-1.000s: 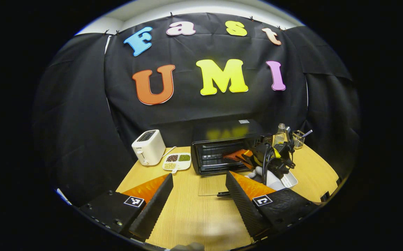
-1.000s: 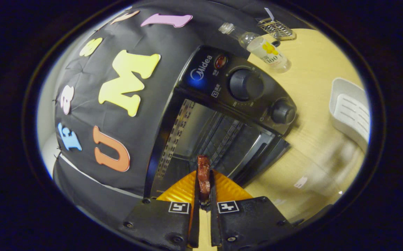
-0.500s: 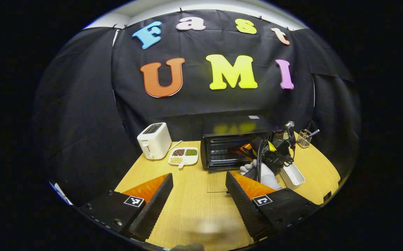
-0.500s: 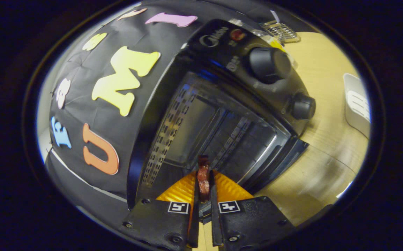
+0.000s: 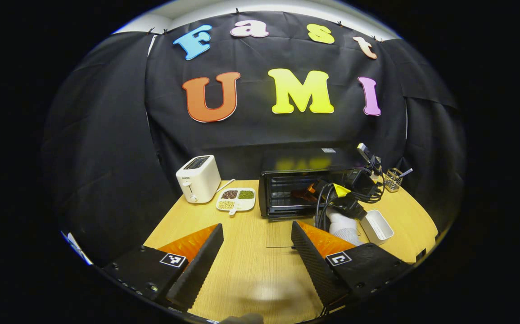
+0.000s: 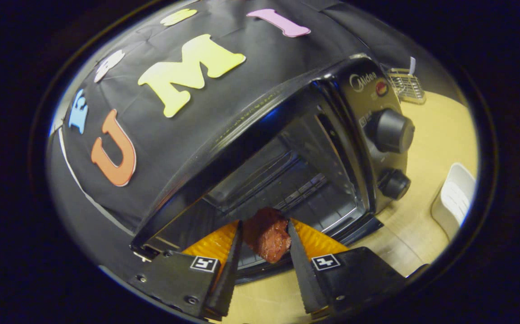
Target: Open the electric oven with the left hand, put the food in, and close the electric oven.
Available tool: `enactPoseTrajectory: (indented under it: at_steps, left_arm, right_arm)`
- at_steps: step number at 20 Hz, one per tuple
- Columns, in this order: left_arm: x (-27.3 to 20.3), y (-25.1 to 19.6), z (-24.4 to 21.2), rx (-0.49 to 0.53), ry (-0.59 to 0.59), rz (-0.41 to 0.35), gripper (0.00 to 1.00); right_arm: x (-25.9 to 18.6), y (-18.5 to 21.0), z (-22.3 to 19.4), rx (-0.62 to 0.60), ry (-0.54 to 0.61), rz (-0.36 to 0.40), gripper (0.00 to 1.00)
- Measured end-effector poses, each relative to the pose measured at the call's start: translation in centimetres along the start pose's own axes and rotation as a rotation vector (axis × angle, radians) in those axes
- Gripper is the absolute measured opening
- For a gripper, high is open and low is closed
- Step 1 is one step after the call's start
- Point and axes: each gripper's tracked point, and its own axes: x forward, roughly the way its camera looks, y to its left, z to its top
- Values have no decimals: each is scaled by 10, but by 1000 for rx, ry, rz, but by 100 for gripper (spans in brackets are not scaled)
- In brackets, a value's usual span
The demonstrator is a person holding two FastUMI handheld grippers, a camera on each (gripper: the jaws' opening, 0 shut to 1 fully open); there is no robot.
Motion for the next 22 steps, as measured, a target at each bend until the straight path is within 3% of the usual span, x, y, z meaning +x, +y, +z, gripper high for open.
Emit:
enactPoseTrajectory:
  at_steps: [6,10,14,18,22]
  left_arm:
    - [5,-1,7,4,-24,10,97]
    - [4,1,7,12,-32,25,97]
    - [2,-1,5,17,-41,25,97]
    - [-1,-7,6,15,-54,25,97]
    - [4,-19,-2,13,-56,8,97]
  right_arm:
    - [-19,0,11,-154,-42,39,94]
    - [-42,-6,27,-200,-48,67,96]
    - [-84,4,41,-259,22,156,96]
    - [-152,-6,73,-412,9,157,96]
    - [-225,-26,117,-579,-42,107,98]
